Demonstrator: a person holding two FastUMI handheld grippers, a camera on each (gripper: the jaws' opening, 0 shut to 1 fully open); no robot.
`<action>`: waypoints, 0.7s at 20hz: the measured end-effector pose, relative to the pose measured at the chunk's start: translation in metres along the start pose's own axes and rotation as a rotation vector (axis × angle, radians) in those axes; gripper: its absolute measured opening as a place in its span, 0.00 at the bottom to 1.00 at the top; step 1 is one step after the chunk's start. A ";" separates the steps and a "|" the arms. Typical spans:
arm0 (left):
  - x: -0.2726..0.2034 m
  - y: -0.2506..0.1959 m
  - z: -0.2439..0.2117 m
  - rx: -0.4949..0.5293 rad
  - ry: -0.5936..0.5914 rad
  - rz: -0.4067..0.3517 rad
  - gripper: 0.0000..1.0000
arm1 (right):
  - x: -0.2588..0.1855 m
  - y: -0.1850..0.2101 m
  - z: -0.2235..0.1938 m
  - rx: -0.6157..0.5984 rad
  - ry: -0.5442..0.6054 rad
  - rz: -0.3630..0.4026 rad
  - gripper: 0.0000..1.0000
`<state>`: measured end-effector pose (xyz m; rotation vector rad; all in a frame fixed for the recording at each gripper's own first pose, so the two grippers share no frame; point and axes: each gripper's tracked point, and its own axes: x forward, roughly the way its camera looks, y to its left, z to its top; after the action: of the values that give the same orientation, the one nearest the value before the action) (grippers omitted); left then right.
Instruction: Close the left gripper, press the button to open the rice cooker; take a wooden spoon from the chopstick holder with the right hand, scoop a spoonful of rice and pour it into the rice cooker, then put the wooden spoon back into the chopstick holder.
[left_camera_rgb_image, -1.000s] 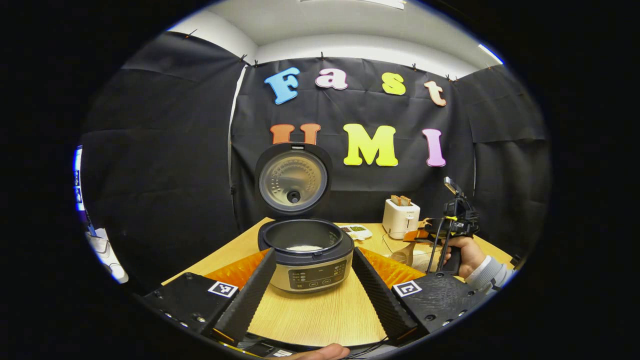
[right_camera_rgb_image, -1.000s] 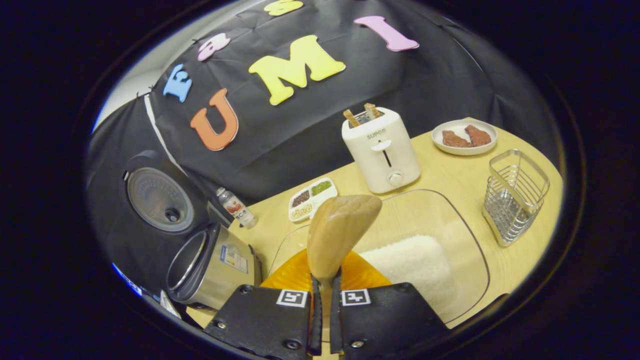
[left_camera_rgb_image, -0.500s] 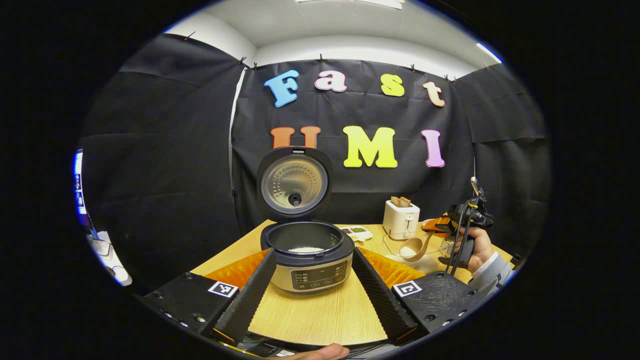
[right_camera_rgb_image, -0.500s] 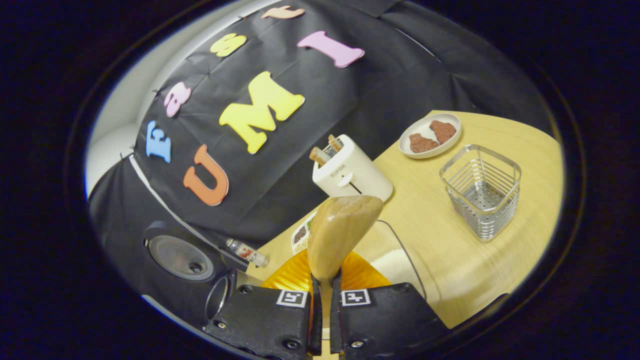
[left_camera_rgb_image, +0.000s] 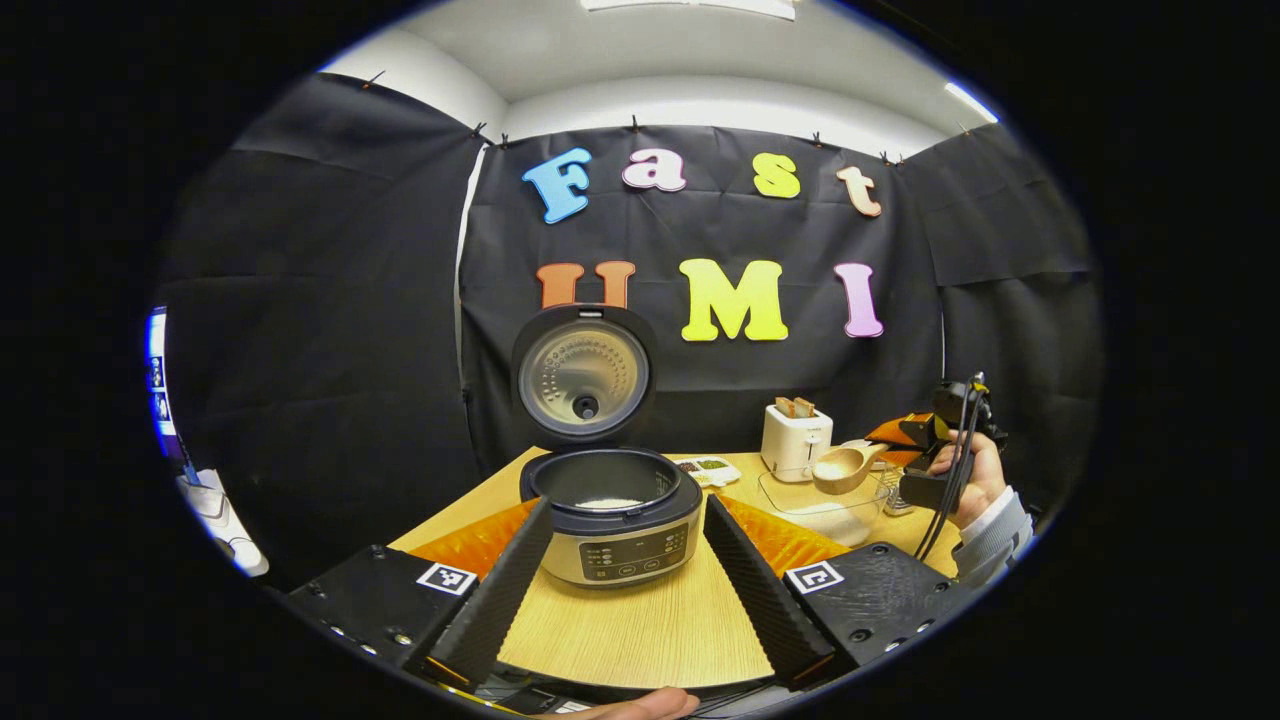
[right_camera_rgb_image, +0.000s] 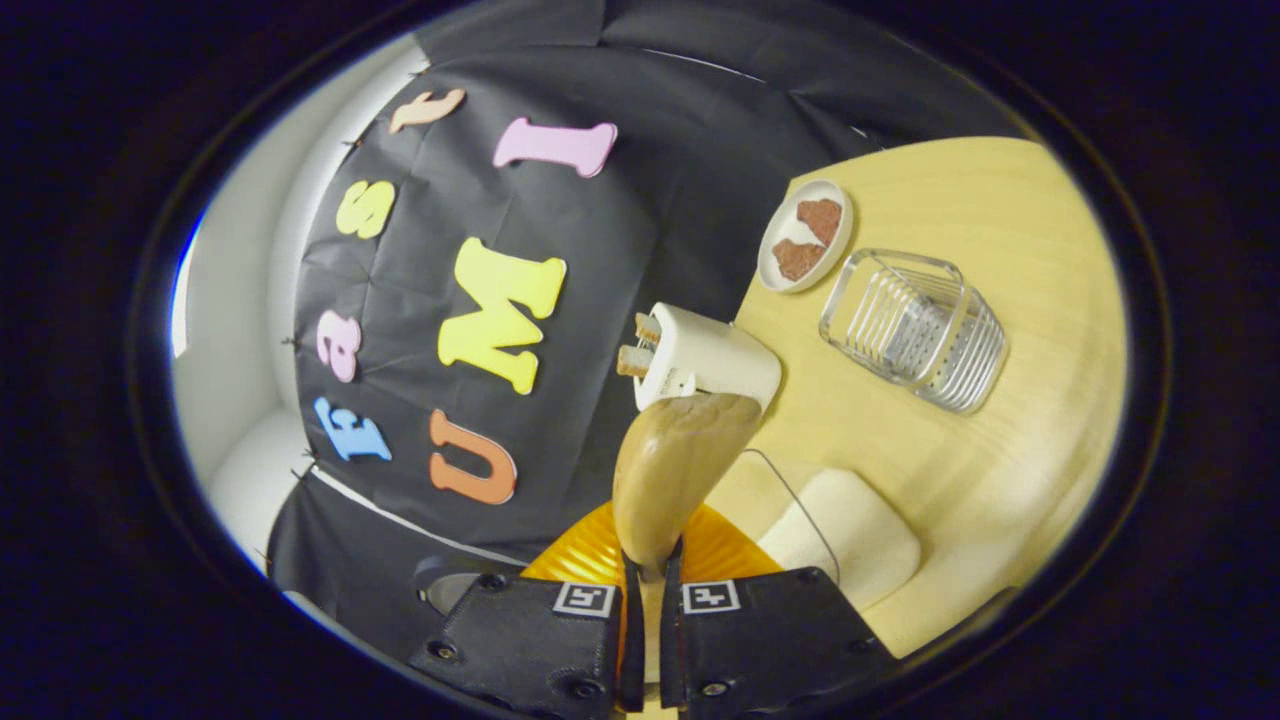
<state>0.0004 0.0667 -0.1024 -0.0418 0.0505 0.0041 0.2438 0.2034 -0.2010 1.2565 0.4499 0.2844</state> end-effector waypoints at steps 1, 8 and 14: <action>-0.001 0.001 -0.001 -0.007 0.001 -0.002 0.97 | -0.002 0.006 -0.005 0.052 0.019 0.017 0.11; -0.010 0.015 -0.003 -0.043 0.001 -0.009 0.97 | -0.003 0.070 -0.056 0.142 0.102 0.123 0.11; -0.020 0.026 0.001 -0.042 -0.016 -0.005 0.96 | 0.016 0.119 -0.120 0.052 0.212 0.157 0.11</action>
<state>-0.0199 0.0924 -0.1016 -0.0839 0.0346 0.0001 0.2053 0.3473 -0.1184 1.3205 0.5431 0.5461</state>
